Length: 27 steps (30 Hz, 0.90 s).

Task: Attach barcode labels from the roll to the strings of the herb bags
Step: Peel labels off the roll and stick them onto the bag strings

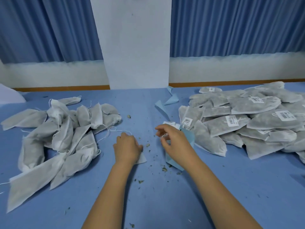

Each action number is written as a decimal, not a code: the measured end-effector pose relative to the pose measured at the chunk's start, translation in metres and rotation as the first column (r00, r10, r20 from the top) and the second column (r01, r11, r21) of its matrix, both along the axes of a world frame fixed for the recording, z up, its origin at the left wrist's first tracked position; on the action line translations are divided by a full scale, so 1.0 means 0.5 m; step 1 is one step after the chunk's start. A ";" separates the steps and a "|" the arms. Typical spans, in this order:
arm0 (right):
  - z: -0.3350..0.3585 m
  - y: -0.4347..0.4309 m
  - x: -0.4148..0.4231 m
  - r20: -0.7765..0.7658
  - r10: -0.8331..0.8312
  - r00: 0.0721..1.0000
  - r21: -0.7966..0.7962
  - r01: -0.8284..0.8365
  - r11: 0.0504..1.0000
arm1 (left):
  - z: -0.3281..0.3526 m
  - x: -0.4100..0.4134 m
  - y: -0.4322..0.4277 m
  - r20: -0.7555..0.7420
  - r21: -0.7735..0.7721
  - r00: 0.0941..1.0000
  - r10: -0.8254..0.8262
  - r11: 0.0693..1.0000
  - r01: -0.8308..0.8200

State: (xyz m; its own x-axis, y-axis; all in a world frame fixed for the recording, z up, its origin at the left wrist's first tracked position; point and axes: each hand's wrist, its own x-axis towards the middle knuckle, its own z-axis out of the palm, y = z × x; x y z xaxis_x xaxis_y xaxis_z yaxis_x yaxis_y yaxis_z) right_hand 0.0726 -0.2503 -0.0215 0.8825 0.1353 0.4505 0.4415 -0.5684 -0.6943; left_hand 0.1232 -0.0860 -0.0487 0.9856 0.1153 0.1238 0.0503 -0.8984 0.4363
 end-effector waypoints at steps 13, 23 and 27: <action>-0.004 0.011 -0.016 -0.013 0.058 0.998 -0.027 -0.059 0.998 | 0.058 -0.058 -0.005 0.291 -0.434 0.808 -0.512 0.682 0.589; 0.020 -0.011 -0.028 0.152 -0.053 0.987 0.039 0.047 0.998 | 0.071 -0.075 -0.003 0.276 -0.705 0.804 -0.527 0.457 0.542; 0.021 -0.018 -0.026 0.207 -0.111 0.972 0.055 0.101 0.993 | 0.072 -0.077 -0.009 0.298 -0.697 0.807 -0.509 0.462 0.549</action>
State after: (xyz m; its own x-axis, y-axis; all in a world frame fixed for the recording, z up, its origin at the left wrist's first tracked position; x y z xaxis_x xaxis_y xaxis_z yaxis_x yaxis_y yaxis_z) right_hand 0.0598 -0.2594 -0.0108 0.7763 0.0223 0.6300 0.5185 -0.5911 -0.6179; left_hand 0.0845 -0.0906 -0.0128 0.8857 -0.3588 0.2945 -0.3578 -0.1237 0.9256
